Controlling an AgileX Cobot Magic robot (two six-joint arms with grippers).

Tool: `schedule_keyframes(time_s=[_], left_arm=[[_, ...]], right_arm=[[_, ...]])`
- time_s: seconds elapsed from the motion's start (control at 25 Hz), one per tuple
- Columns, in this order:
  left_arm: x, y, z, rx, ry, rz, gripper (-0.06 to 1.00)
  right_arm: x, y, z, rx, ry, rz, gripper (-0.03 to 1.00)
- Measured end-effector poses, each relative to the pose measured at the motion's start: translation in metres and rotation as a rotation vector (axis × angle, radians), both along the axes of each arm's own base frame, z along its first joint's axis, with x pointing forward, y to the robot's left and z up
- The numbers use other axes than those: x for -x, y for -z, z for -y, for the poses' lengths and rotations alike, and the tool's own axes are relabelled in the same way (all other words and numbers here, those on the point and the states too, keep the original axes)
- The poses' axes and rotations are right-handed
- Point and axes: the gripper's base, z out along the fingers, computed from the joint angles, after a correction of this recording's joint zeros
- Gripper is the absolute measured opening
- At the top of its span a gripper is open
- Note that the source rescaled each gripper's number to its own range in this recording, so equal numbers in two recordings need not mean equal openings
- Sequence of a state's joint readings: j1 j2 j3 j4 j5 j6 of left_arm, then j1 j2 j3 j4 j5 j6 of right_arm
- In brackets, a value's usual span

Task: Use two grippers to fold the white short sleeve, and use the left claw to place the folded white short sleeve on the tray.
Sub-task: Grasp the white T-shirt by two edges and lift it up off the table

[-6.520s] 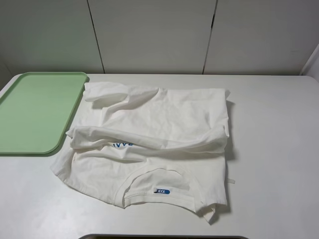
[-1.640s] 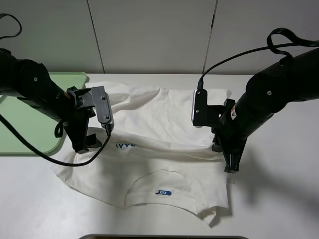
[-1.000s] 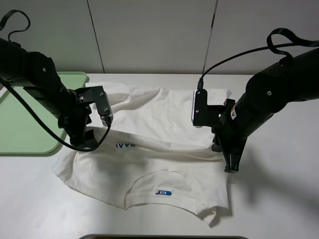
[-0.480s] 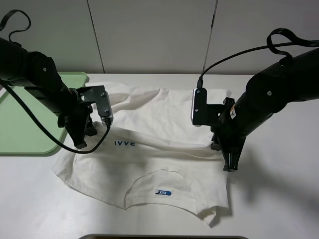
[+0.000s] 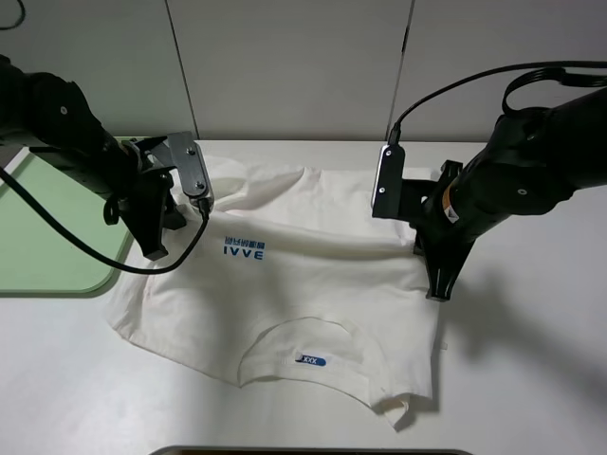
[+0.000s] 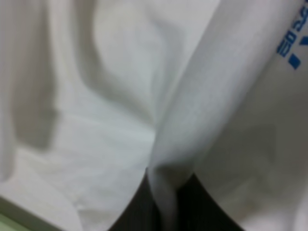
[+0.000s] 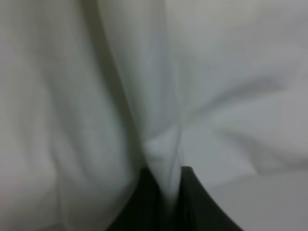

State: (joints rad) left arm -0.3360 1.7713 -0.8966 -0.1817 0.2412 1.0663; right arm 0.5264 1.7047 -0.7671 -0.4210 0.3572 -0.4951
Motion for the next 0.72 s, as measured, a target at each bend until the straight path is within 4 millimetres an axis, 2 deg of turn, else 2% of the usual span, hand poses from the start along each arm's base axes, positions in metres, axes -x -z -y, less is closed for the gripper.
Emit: schedule_keyframes(time_s=[0.16,0.28,0.4,0.56,0.64,0.72], left_arm=[[0.001,-0.016,0.000,0.019,-0.002,0.056,0.00],[0.002,-0.036,-0.001,0.047,-0.010,0.132,0.00],[0.004,-0.057,-0.002,0.073,-0.015,0.216,0.00],[0.011,-0.093,-0.005,0.116,-0.020,0.352,0.00],[0.024,-0.128,-0.010,0.157,-0.024,0.471,0.00],[0.032,-0.145,-0.013,0.178,-0.025,0.534,0.00]], right_arm=[[-0.017,-0.014,0.006,0.064,0.123,0.107,0.00],[-0.034,-0.036,0.007,0.082,0.252,0.214,0.00],[-0.044,-0.065,0.006,0.063,0.289,0.307,0.00],[-0.047,-0.107,0.005,-0.010,0.305,0.418,0.00],[-0.046,-0.123,0.005,-0.038,0.313,0.457,0.00],[-0.037,-0.152,0.007,-0.083,0.315,0.523,0.00]])
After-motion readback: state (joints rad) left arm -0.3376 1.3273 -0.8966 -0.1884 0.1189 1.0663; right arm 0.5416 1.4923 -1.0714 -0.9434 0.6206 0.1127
